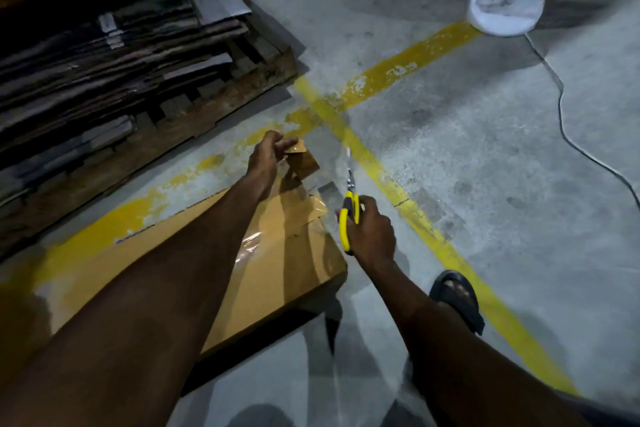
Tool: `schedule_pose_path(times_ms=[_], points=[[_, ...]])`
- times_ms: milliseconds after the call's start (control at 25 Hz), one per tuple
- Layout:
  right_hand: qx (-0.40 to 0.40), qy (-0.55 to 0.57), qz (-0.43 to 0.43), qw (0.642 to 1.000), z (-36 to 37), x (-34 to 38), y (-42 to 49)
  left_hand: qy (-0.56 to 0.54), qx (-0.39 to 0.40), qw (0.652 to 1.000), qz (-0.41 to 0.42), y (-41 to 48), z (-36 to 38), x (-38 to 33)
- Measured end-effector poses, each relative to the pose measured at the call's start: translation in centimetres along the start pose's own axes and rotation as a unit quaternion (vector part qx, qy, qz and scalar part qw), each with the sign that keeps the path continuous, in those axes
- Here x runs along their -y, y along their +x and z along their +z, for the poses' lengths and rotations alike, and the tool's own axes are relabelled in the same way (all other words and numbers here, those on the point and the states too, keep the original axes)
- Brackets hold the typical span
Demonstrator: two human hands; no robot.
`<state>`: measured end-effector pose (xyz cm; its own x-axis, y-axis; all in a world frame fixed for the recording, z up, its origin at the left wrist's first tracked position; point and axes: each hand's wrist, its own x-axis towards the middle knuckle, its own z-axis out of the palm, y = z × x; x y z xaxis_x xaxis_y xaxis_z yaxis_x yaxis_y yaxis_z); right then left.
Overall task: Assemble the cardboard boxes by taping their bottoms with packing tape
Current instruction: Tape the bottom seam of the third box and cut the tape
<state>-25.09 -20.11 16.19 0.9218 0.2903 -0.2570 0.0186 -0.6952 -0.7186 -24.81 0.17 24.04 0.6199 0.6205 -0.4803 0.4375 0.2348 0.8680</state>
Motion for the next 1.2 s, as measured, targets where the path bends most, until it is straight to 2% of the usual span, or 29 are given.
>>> schedule_pose_path(times_ms=[120, 240, 400, 520, 600, 680, 800, 1040, 1200], points=[[0.021, -0.076, -0.115, 0.99, 1.8, 5.0, -2.8, 0.028, -0.026, 0.999, 0.022, -4.2, -5.0, -0.7], [0.059, -0.181, -0.196, 0.962, 5.3, 7.3, -6.0, 0.024, -0.059, 0.997, 0.033, -8.9, -10.5, -1.2], [0.081, -0.264, -0.219, 0.936, 8.4, 7.0, -8.9, 0.035, -0.116, 0.992, 0.034, -14.6, -17.1, -0.4], [0.118, -0.305, -0.256, 0.909, 8.2, 5.6, -8.9, 0.042, -0.132, 0.99, -0.008, -16.7, -19.6, 2.1], [0.074, -0.309, -0.296, 0.901, 7.8, 4.9, -7.7, 0.013, -0.118, 0.991, -0.063, -16.8, -20.4, 3.4], [0.069, -0.303, -0.29, 0.905, 7.8, 4.4, -5.9, -0.019, -0.128, 0.987, -0.094, -15.7, -21.1, 3.9], [0.13, -0.335, -0.255, 0.898, 8.3, 3.8, -3.8, -0.02, -0.153, 0.984, -0.087, -14.0, -21.5, 4.4], [0.125, -0.284, -0.199, 0.93, 9.6, 2.8, -2.1, -0.036, -0.195, 0.978, -0.066, -12.7, -21.3, 4.7], [0.096, -0.251, -0.157, 0.95, 9.0, 3.2, -1.3, -0.074, -0.209, 0.973, -0.055, -13.3, -24.2, 5.5]])
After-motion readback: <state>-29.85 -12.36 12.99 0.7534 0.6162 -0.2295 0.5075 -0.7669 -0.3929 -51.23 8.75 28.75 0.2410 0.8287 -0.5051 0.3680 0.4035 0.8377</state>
